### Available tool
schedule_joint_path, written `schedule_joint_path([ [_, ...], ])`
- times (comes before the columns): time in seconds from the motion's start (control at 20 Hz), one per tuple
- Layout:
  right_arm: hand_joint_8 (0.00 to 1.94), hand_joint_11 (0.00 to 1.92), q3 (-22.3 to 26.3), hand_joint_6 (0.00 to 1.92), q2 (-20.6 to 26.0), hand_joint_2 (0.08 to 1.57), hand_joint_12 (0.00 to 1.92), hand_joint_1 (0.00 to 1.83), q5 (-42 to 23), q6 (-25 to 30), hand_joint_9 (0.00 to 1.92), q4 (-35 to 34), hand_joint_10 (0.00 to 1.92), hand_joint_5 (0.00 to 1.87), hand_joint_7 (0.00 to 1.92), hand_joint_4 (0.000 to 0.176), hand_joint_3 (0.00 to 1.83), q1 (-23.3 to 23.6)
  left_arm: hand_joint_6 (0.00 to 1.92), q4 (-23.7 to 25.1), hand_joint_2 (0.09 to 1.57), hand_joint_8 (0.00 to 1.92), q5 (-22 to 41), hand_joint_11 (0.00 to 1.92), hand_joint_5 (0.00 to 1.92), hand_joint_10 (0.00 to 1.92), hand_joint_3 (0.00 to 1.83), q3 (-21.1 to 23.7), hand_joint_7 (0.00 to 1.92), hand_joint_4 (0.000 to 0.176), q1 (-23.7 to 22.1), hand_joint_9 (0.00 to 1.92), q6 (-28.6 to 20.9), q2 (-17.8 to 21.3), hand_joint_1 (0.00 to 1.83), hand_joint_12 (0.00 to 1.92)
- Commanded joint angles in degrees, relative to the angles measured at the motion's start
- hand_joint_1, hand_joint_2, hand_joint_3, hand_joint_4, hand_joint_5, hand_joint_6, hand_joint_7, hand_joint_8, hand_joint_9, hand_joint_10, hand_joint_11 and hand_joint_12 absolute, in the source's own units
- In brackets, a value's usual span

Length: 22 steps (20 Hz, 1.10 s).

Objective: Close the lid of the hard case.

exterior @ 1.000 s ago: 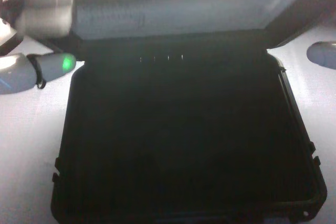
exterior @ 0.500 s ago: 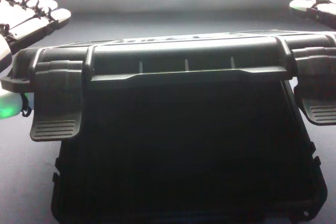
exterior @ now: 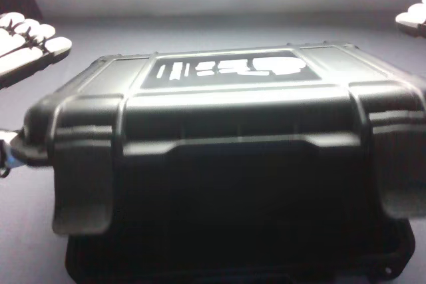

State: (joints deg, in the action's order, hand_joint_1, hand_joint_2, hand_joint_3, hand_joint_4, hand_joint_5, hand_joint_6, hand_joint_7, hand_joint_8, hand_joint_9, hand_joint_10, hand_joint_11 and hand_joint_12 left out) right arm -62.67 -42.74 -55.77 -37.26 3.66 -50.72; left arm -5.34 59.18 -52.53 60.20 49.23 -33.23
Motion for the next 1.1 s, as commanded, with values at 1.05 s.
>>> schedule_joint_path([
  [1.05, 0.01, 0.13, 2.98, 0.01, -4.18, 1.31, 0.23, 0.27, -32.79, 0.39, 0.14, -7.87, 0.0, 0.2, 0.15, 0.0, 0.0, -3.43, 0.0, -14.84, 1.3, 0.0, 39.88, 0.0, 0.0, 0.0, 0.02, -0.14, 0.0, 0.001, 10.47, 0.0, -6.44, -8.99, 0.0, 0.0],
])
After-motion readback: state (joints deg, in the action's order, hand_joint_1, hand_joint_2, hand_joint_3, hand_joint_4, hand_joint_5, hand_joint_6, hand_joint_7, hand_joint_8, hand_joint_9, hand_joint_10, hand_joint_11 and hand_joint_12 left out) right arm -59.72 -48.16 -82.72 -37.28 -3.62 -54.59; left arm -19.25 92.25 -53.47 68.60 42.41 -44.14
